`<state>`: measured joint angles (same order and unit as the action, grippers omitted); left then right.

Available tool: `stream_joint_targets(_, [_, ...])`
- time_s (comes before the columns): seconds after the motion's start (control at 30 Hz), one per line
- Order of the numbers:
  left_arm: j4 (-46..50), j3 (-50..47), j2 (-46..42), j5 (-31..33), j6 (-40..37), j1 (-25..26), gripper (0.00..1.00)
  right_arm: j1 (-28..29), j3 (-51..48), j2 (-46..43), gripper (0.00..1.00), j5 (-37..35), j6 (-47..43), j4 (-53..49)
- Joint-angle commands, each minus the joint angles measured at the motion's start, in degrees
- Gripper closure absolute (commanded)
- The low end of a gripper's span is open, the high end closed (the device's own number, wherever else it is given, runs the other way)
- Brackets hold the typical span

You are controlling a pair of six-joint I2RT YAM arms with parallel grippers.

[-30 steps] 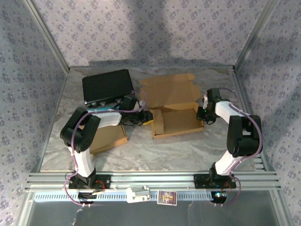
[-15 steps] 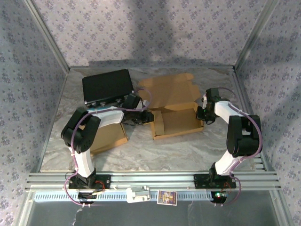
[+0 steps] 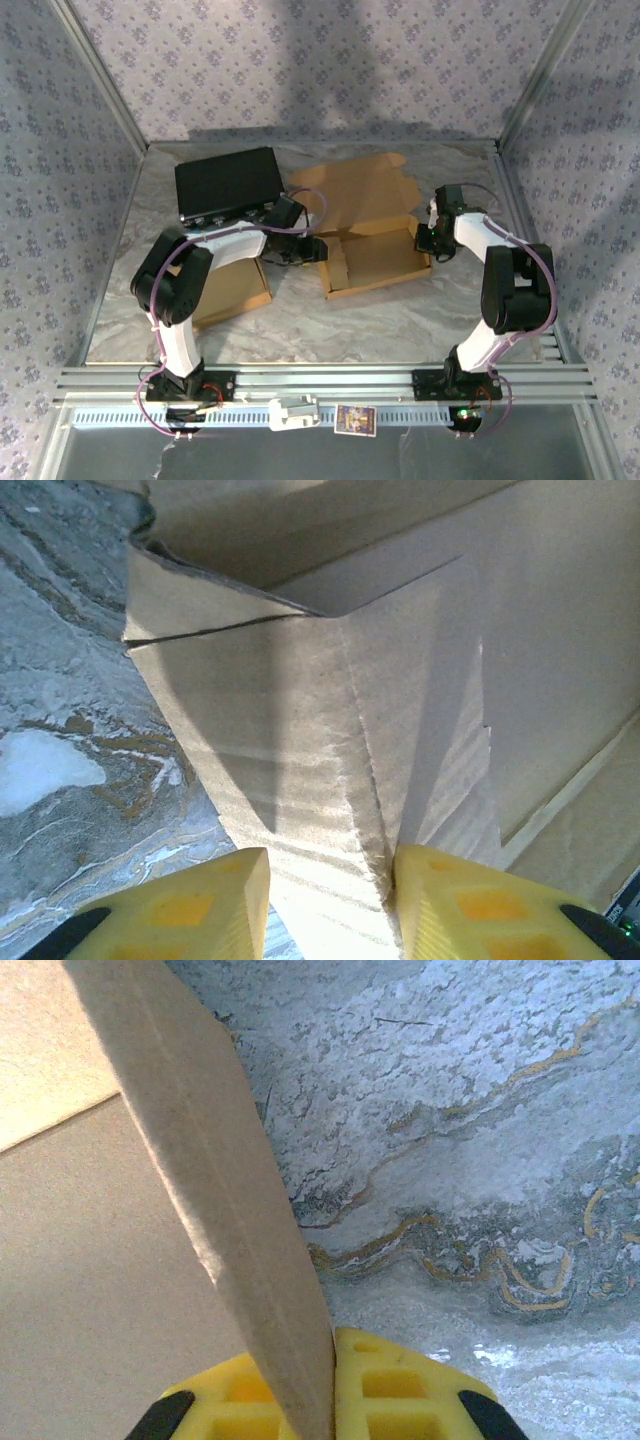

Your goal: Fold the paper box

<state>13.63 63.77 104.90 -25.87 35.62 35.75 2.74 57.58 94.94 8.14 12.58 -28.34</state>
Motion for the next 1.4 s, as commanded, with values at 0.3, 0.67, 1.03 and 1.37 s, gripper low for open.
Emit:
stream_joint_targets(0.3, [-1.5,-4.2,0.2,-3.8,9.5,1.4,0.59,0.6,1.7,0.0,1.0,0.7,4.8,2.0])
stream_joint_targets(0.67, [-3.0,-6.1,-1.5,-5.8,11.1,1.1,0.58,0.6,1.9,0.4,1.0,0.7,4.8,1.9])
stream_joint_targets(1.03, [-10.6,-9.4,-3.5,-7.2,16.4,0.3,0.54,0.2,1.3,0.2,1.0,1.2,5.7,2.1])
stream_joint_targets(1.37, [-12.7,-9.8,-5.9,-7.1,19.2,0.3,0.59,-0.1,1.2,0.2,1.0,1.2,6.0,1.8])
